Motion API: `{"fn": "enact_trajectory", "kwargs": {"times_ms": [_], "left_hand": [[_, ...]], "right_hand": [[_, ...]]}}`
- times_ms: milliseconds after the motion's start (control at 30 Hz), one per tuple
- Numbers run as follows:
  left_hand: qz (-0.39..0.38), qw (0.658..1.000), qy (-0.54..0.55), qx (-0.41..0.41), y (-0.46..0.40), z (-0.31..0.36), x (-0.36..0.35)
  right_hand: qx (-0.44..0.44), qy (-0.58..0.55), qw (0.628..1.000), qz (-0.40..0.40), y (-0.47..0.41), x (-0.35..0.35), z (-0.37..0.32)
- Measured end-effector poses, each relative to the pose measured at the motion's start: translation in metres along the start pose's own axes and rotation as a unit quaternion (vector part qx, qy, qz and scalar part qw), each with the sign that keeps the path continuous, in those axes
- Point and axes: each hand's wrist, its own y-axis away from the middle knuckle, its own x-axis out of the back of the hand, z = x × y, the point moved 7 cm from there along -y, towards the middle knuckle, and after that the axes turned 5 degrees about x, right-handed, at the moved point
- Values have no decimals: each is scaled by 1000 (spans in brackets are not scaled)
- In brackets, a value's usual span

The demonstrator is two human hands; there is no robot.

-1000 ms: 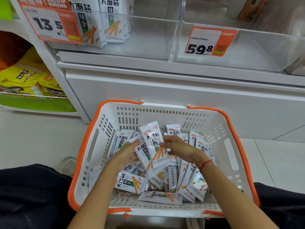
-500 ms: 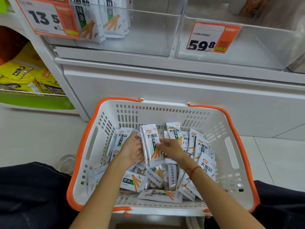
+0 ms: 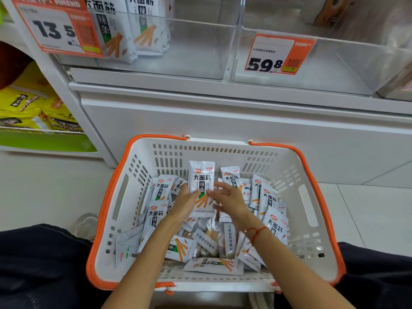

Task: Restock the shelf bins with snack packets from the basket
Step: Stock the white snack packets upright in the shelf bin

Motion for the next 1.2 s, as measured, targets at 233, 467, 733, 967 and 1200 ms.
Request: {"fn": "enact_trajectory", "kwargs": {"times_ms": [233,467,733,967,1200], "left_hand": [[4,995,96,31,-8,1,10],[-10,986,155,59,-10,-4,11],[7,984,153,89,-6,-12,20],[3,986,136,92,-3,-13,22],[14,990,112,88,-4,-13,13]], "right_hand": [[-61,562,822,69,-24,121,-11],[4,627,779,-4,-5,86,33],[-56,515,851,84,-3,94,15],[-56,423,904,-28,-13,89,-8],[70,1,998,-6,-8,50,-46]]}}
